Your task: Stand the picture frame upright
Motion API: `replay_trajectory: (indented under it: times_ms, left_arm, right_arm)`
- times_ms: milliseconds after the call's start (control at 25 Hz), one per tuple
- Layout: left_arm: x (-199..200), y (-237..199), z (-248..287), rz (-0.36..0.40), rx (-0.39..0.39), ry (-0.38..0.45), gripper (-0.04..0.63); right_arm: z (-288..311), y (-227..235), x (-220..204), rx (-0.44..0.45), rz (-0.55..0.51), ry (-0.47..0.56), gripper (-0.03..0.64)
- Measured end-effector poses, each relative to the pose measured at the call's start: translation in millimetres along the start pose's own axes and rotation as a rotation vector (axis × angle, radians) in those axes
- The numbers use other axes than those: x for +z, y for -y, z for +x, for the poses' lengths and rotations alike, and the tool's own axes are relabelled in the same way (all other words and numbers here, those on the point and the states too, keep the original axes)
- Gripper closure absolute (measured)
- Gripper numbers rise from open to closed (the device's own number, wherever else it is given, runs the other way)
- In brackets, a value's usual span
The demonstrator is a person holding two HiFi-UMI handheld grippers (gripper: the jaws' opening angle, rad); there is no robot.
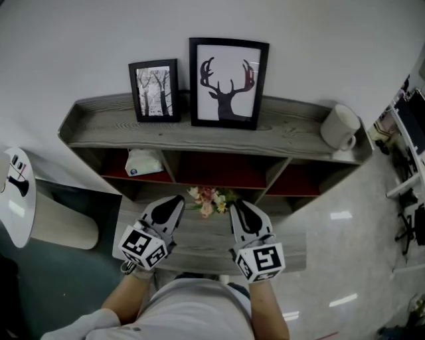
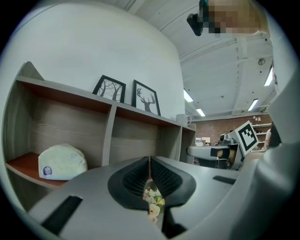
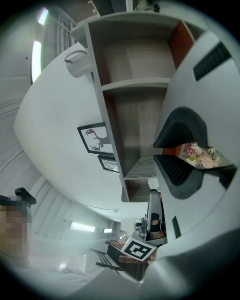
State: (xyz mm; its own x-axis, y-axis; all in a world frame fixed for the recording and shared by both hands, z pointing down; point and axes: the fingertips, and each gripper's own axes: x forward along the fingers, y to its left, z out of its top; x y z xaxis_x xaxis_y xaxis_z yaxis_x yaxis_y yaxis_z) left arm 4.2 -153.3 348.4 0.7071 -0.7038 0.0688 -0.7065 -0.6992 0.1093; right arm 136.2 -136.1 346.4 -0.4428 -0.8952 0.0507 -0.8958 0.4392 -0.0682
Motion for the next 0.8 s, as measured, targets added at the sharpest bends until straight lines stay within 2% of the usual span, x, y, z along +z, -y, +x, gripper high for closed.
replay_trajectory:
  times_ms: [200, 800]
  left_arm:
    - [-14.4, 0.9, -2.0, -0.032, -0.002, -0.014, 0.569]
    - [-23.7, 1.4, 0.1, -0.037, -0.004, -0.038, 0.570]
  right_arm:
    - [-0.9, -0.1, -9.5, -0.005, 0.002, -0.012, 0.565]
    - [-2.0, 1.8, -22.2, -0.030, -0.004, -0.025, 0.566]
